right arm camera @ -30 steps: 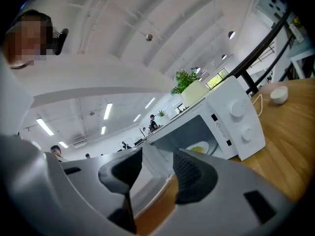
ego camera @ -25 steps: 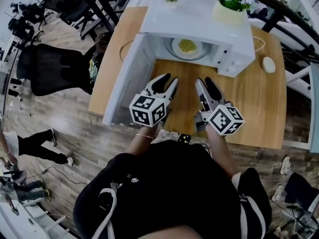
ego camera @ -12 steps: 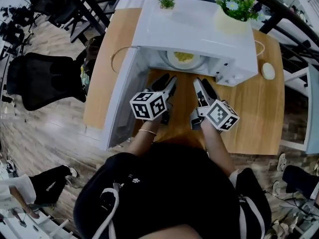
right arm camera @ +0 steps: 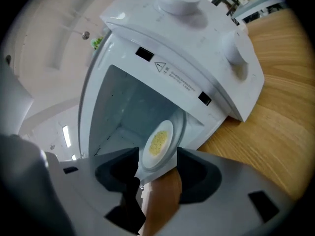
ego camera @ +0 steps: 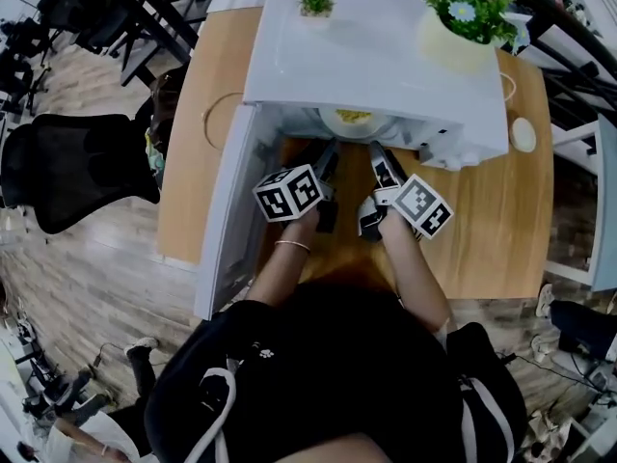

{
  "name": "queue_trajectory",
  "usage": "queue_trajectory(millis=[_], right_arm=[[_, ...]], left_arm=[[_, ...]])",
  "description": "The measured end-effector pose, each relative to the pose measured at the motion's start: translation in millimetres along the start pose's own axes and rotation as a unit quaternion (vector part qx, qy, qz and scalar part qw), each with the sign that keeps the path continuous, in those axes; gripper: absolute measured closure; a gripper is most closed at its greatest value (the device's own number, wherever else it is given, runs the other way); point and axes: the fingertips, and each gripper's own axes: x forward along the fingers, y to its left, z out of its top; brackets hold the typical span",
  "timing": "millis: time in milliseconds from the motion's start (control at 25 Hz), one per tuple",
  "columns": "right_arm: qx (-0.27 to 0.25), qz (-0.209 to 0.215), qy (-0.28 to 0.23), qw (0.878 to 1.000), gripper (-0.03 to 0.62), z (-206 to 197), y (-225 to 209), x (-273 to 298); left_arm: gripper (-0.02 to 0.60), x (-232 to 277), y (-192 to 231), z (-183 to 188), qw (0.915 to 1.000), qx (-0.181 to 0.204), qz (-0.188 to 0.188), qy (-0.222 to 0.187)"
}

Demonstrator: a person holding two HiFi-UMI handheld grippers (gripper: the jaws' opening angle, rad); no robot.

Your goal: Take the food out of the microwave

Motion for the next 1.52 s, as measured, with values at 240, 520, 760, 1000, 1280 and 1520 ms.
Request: queue_trajectory(millis=[240, 520, 760, 1000, 1280, 1520], right_arm=[[0.056, -0.037, 0.010, 0.998, 0.341, -8.9, -23.3, 22.0], [0.101, -0.072, 0.006, 0.992, 0.306, -15.1, -33.5, 44.2], [0.107, -0.111, -0.008, 0.988, 0.335, -13.5, -39.7, 50.5], [0.122, -0.118, -0.012, 0.985, 0.379, -15.5, -42.0, 47.4], [0.124, -0.091, -0.016, 0.988, 0.492, -14.7, -33.9, 38.8], [0.182, -0.047, -0.037, 0.981, 0.573, -11.6, -31.8, 29.0]], left_arm=[[0.390, 16.0, 16.4, -11.8, 0.9993, -0.027, 0.016, 0.020], [0.382, 23.3, 29.3, -13.3, 0.9982, -0.049, 0.021, 0.029], [0.382, 22.3, 28.9, -10.9, 0.9974, -0.061, 0.016, 0.033], [0.382, 22.7, 27.5, -13.9, 0.9971, -0.064, 0.011, 0.040], [0.382, 23.5, 20.3, -16.6, 0.9953, -0.088, -0.002, 0.038], [0.382, 24.2, 13.6, -18.0, 0.9954, -0.087, -0.009, 0.038]])
